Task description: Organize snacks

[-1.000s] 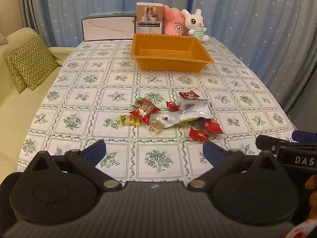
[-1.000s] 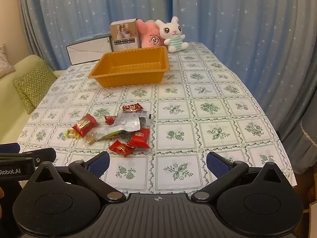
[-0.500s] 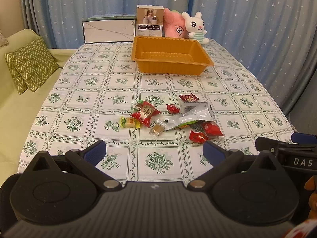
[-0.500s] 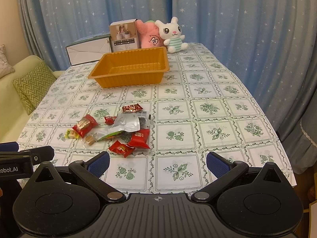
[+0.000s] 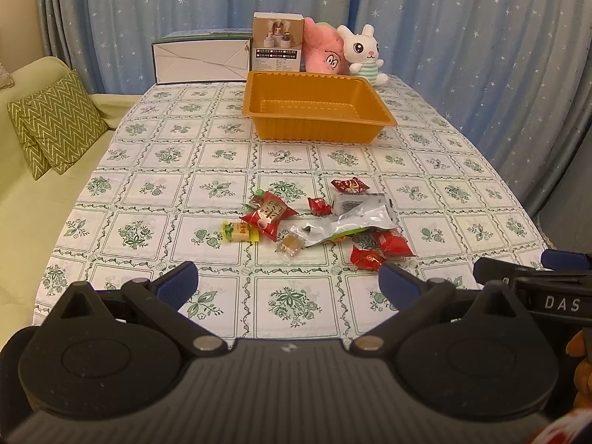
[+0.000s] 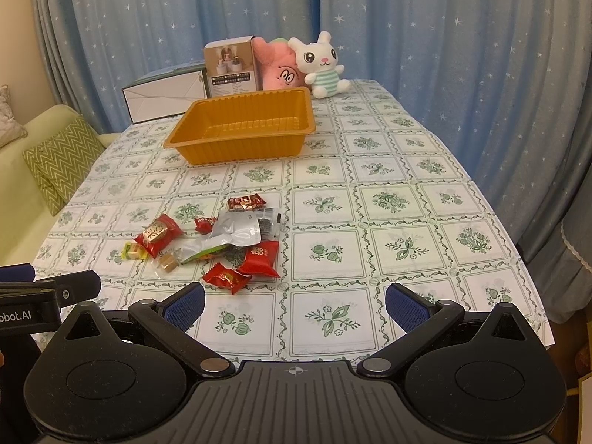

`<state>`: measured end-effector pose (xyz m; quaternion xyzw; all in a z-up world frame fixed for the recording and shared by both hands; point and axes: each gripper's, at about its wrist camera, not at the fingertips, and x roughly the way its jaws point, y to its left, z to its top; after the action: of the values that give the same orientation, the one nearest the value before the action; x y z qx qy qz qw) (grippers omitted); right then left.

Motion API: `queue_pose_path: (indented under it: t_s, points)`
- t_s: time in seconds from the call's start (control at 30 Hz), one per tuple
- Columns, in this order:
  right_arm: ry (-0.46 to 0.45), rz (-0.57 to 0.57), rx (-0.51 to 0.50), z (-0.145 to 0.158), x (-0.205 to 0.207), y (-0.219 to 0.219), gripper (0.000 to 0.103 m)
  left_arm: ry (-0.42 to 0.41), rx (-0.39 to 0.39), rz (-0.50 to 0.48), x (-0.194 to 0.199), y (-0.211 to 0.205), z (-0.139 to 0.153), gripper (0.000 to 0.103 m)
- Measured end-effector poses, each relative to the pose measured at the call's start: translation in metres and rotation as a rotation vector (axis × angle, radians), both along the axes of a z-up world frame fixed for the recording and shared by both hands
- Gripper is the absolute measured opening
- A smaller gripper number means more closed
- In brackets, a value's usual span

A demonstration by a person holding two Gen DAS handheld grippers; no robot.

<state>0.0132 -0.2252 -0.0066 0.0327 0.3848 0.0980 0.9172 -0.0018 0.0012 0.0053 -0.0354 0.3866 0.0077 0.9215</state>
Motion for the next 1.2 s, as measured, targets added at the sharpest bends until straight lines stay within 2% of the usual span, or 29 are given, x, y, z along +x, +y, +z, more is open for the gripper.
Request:
queue_pose_path:
  t_s: [1.2]
  points:
    - [-0.002,-0.003,0.005,0.0007,0.0011,-0.0005,0.103,-0.007,-0.001,-0.005,0.0022,-0.0036,0.0036,0.103]
